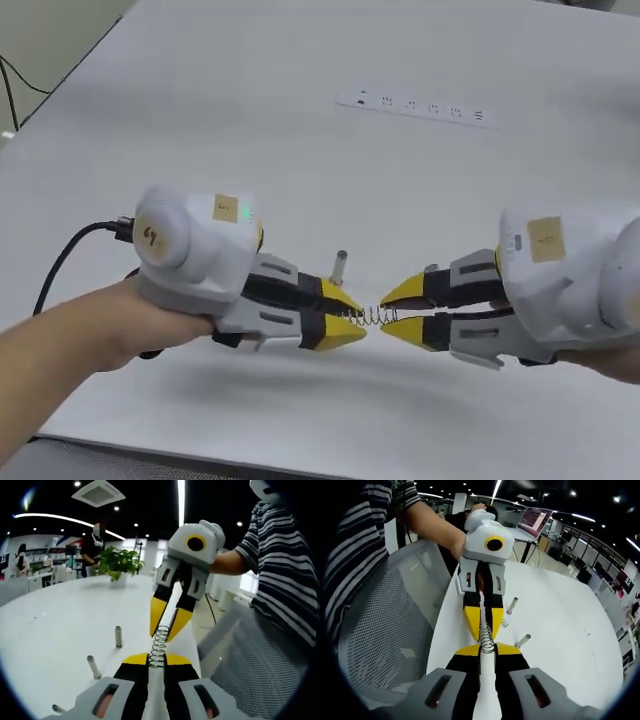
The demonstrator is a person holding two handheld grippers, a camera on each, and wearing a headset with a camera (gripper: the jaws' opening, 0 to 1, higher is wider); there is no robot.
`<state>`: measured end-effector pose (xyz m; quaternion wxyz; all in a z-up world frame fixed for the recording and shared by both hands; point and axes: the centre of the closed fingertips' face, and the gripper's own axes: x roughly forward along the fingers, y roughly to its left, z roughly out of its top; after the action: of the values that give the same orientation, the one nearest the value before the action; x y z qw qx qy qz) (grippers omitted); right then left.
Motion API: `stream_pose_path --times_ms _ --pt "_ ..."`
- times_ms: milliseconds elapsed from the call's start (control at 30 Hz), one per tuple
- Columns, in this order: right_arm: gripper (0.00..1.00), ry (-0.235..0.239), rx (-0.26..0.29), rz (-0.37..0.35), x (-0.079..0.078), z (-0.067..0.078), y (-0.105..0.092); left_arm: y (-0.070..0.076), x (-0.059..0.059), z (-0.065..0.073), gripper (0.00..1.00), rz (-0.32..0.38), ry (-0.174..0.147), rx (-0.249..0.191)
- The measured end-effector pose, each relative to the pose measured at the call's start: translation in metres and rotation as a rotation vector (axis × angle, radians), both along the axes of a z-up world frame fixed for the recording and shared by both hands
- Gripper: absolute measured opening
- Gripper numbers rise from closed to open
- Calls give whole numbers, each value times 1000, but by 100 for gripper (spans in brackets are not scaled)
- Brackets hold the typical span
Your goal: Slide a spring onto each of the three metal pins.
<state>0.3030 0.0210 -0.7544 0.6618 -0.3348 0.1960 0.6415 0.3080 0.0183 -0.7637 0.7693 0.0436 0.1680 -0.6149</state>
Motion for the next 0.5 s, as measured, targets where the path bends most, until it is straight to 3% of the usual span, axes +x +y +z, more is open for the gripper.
stream_pose_path --times_ms 267,367,467,500 --pt "7 6 7 25 -1 5 3 1 1 -1 3 -1 6 -3" --pt "7 14 12 23 -2 4 4 1 1 -4 3 4 -4 9" --pt "7 30 51 31 -6 9 11 1 -1 -7 3 0 -8 23" --pt "7 29 38 32 -5 9 11 0 -2 -7 3 -1 -11 26"
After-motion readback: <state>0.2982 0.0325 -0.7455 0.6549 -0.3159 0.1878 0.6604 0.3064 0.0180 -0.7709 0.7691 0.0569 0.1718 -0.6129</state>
